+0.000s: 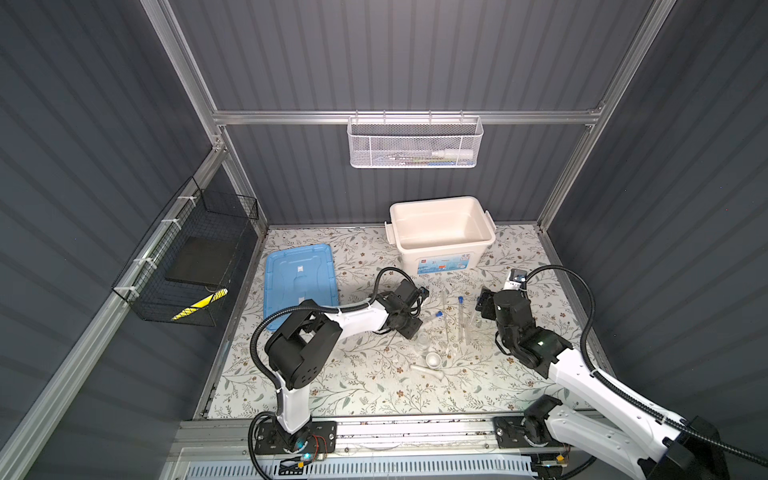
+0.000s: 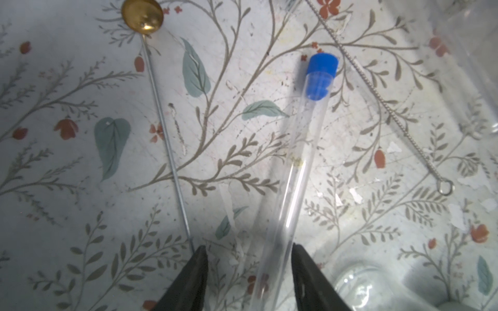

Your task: Organize the chemistry lab equipment

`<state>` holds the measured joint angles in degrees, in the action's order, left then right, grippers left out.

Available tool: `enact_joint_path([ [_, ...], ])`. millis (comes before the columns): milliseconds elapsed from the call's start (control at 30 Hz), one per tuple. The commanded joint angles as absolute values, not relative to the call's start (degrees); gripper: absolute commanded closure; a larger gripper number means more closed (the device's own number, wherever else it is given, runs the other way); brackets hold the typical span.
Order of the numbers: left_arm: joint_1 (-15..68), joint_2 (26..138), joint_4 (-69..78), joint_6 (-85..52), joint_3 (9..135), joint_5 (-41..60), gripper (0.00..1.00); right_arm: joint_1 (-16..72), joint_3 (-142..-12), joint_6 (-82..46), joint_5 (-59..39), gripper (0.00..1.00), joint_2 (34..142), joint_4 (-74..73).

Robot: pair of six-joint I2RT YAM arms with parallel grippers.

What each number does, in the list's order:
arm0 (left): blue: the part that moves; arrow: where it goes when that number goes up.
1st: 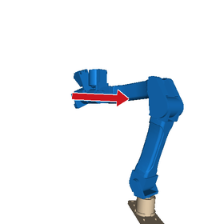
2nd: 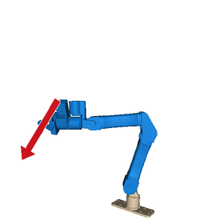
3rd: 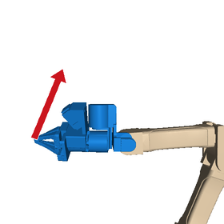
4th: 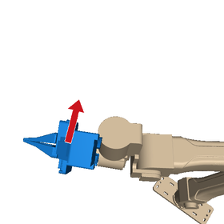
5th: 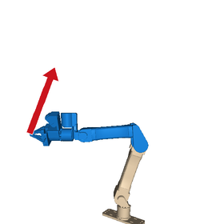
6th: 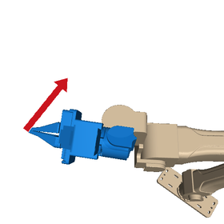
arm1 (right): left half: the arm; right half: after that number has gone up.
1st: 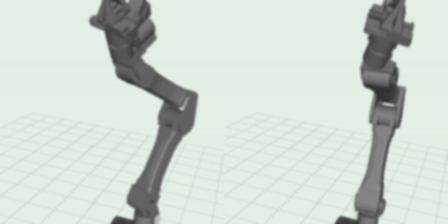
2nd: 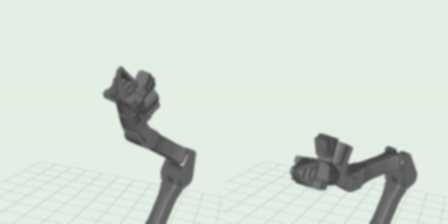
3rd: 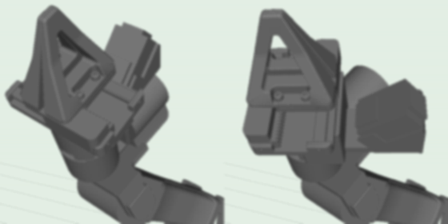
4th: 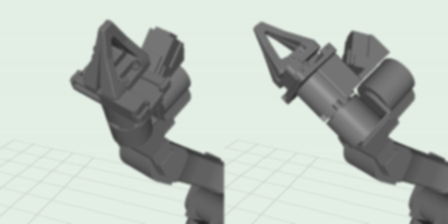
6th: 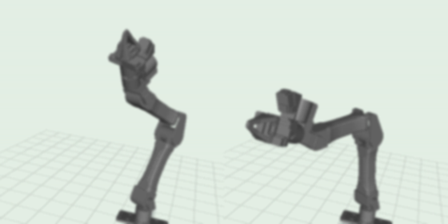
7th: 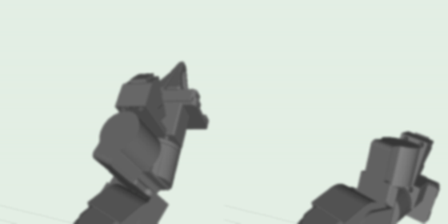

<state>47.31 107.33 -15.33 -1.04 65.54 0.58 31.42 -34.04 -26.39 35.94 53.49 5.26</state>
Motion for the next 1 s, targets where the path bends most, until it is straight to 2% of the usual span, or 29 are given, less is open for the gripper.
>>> enact_joint_path([
  [0, 47.47, 107.96, -15.13, -2.18, 66.77, -1.0, 0.5, 31.2, -33.08, -27.48, 36.61, 0.16, 52.6, 6.15],
  [267, 47.54, 108.43, -15.08, -3.47, 66.73, -4.96, 0.54, 31.08, -33.05, -27.82, 36.48, 0.15, 52.25, 6.74],
  [400, 47.5, 108.62, -15.12, -4.34, 66.88, -6.42, 0.57, 31.1, -32.76, -28.12, 36.07, 0.07, 51.81, 6.77],
  [533, 47.5, 108.52, -14.68, -5.21, 66.47, -7.41, 0.6, 31.03, -32.48, -28.19, 35.85, 0.05, 51.19, 6.33],
  [967, 47.49, 109.22, -14.67, -6.29, 67.63, -8.34, 0.66, 31.02, -32.44, -28.85, 35.22, 0.03, 50.72, 6.81],
])
